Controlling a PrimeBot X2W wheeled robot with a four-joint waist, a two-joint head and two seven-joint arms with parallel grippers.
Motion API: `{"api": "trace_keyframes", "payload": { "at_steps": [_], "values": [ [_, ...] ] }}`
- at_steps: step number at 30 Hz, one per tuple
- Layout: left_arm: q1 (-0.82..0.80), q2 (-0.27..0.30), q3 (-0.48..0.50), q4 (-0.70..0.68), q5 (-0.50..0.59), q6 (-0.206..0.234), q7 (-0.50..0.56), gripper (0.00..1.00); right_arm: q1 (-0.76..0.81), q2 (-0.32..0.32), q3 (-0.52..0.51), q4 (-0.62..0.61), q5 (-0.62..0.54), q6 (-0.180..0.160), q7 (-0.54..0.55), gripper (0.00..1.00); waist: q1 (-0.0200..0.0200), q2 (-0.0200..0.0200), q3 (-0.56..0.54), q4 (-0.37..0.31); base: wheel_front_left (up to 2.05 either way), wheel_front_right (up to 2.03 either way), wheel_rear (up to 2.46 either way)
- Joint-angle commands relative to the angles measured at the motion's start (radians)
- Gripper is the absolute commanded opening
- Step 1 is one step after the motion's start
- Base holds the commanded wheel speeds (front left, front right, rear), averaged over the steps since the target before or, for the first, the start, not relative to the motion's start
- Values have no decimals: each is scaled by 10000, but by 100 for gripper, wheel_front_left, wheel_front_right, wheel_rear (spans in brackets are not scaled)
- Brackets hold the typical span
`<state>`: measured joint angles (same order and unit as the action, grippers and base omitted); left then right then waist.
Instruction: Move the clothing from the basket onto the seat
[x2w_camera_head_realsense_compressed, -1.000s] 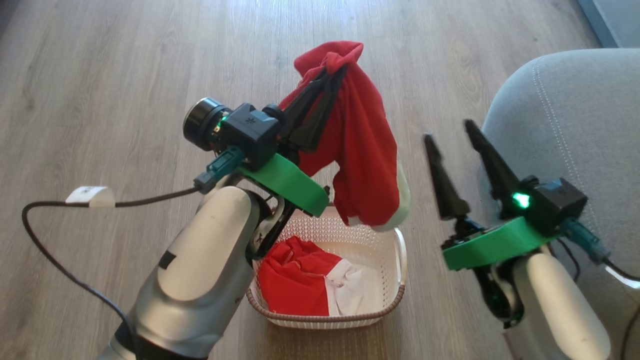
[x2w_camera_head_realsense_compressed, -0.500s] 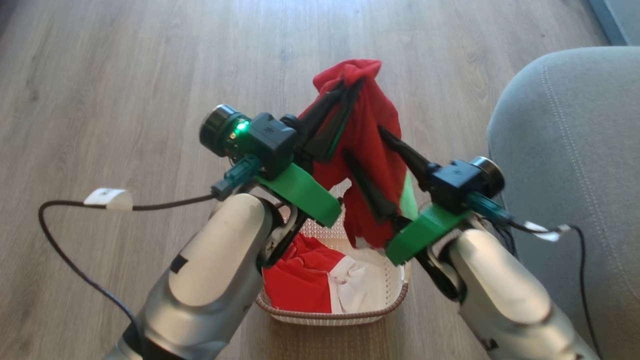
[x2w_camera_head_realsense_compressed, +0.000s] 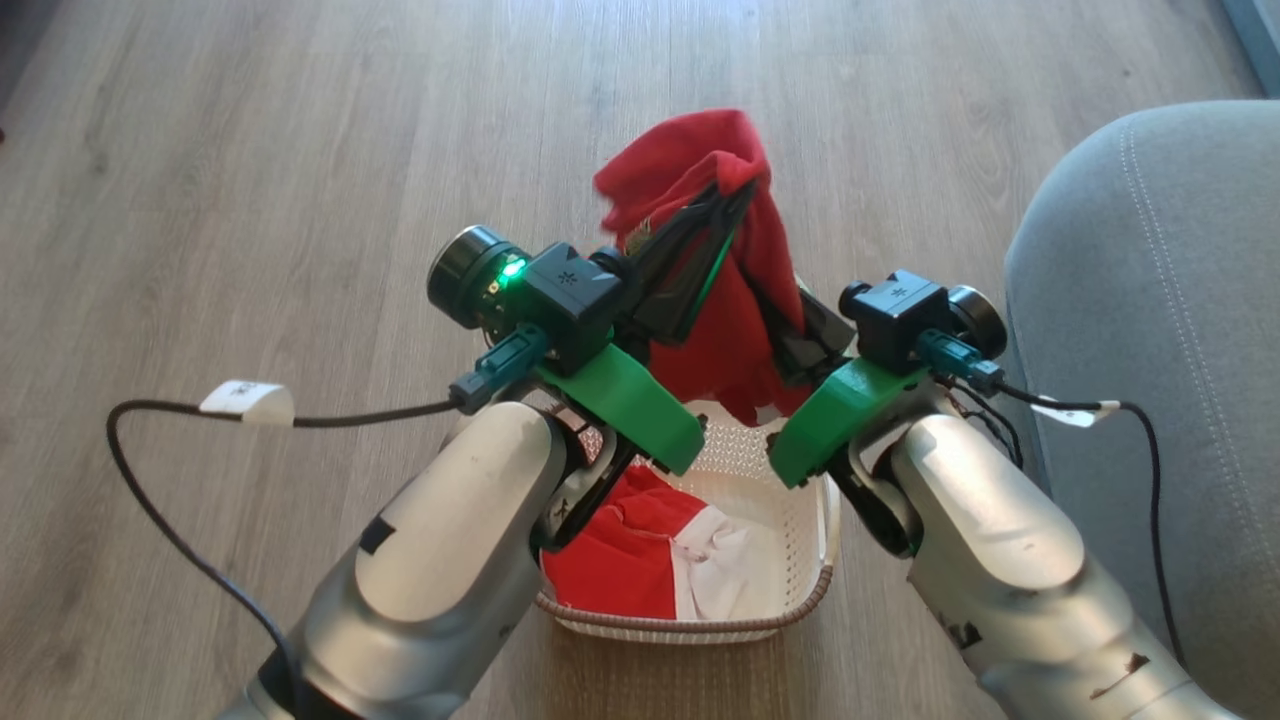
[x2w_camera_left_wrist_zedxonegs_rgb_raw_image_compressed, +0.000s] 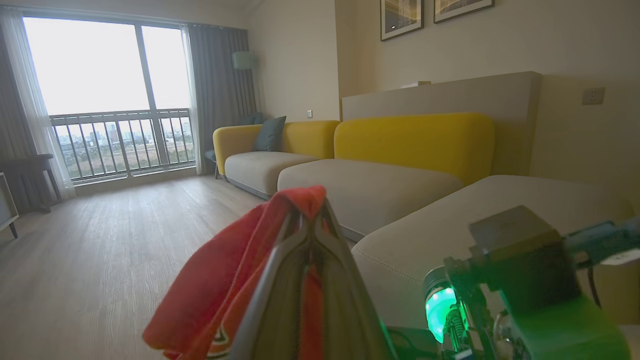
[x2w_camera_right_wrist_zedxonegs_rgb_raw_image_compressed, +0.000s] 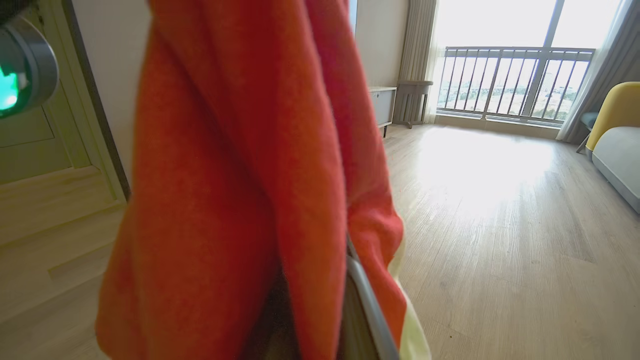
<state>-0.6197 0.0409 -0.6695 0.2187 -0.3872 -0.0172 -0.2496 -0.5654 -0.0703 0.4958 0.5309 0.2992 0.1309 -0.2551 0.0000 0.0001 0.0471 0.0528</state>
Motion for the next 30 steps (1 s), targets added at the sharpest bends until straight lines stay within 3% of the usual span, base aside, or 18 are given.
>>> {"api": "trace_keyframes", "payload": {
  "at_steps": [1,6,7,8,9,18,30],
  "values": [
    [-503,93,378,-235,-22,11,-122,0,-261,196,-21,-439,40,-2,-67,0,0,-1,39,-42,0,0,0],
    [-421,93,419,-14,-20,-140,-122,0,-28,198,-461,-801,-34,-2,-67,0,0,-1,197,-252,0,0,0],
    [-381,93,427,47,-21,-201,-122,29,40,198,-601,-883,-45,-2,-67,0,0,-1,221,-310,0,0,0],
    [-332,93,437,118,-15,-263,-122,80,106,198,-757,-966,-72,-2,-67,0,0,-1,245,-369,0,0,0],
    [-278,93,448,202,-22,-323,-122,100,166,199,-913,-1047,-112,-2,-67,0,0,-1,271,-433,0,0,0],
    [151,215,532,819,317,-797,-122,100,660,91,-2121,-1795,-316,-2,-67,0,0,-1,474,-1332,0,0,0],
    [1198,398,394,988,762,-1111,-122,100,1569,-100,-3072,-2665,-410,-2,-67,0,0,-1,241,-3574,0,0,0]
  ]
}}
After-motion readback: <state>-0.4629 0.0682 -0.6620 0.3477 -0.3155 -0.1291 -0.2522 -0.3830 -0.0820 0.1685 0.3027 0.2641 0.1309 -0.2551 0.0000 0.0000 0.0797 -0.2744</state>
